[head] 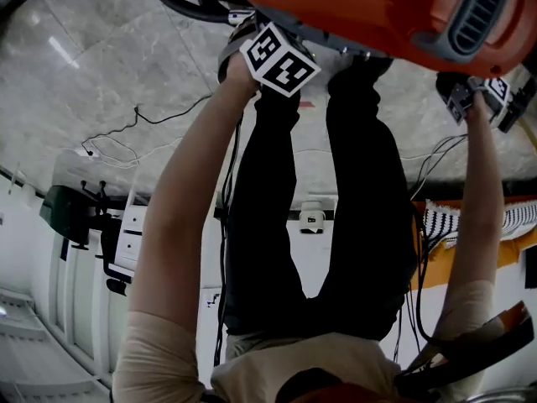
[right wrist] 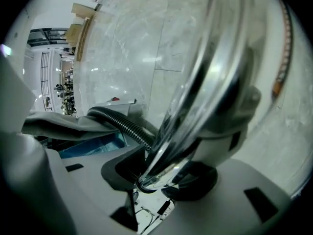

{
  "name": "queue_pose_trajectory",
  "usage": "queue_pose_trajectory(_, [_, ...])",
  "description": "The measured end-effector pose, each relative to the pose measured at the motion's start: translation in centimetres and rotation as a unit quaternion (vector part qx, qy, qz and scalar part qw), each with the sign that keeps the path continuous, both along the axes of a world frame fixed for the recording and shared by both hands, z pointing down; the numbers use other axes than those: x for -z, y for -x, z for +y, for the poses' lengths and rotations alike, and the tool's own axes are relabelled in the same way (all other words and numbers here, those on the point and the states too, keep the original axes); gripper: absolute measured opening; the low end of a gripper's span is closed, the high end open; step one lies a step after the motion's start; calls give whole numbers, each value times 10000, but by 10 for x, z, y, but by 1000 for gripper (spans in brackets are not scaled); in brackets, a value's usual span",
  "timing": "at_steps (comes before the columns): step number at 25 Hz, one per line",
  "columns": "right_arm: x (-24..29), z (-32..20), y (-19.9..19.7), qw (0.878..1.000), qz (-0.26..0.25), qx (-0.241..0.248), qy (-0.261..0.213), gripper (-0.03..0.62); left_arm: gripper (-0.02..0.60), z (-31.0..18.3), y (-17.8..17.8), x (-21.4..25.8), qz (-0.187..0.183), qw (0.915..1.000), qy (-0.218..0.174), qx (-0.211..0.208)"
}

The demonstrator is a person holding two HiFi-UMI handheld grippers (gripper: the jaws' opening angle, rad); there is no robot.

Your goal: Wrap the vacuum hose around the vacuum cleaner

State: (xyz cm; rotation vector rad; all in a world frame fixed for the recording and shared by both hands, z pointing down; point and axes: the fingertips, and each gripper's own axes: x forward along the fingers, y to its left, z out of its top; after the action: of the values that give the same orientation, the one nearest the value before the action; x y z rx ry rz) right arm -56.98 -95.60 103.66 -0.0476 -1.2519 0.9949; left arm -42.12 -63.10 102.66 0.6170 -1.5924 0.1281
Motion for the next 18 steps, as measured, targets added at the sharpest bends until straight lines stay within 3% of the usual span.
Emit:
queue_pose_trajectory(8, [-24,-3,-28,9986,81,437,-293,170,213,-5,-20,-35,-219,9992,221,-267])
queue_pose_trajectory(13, [-41,-4,-44,9966,121,674,-466,254,213,-18,-14,-37,-287,9972,381,-574])
queue_pose_trajectory(15, [-50,-4,-50,9956,131,755,-532,299,213,-15,-19,-41,-182,9957,517,-749])
queue_pose_trajectory(18, [-63,-4,-59,9940,144,875,-636,305,213,-17,-32,-49,80,9935,638,-936])
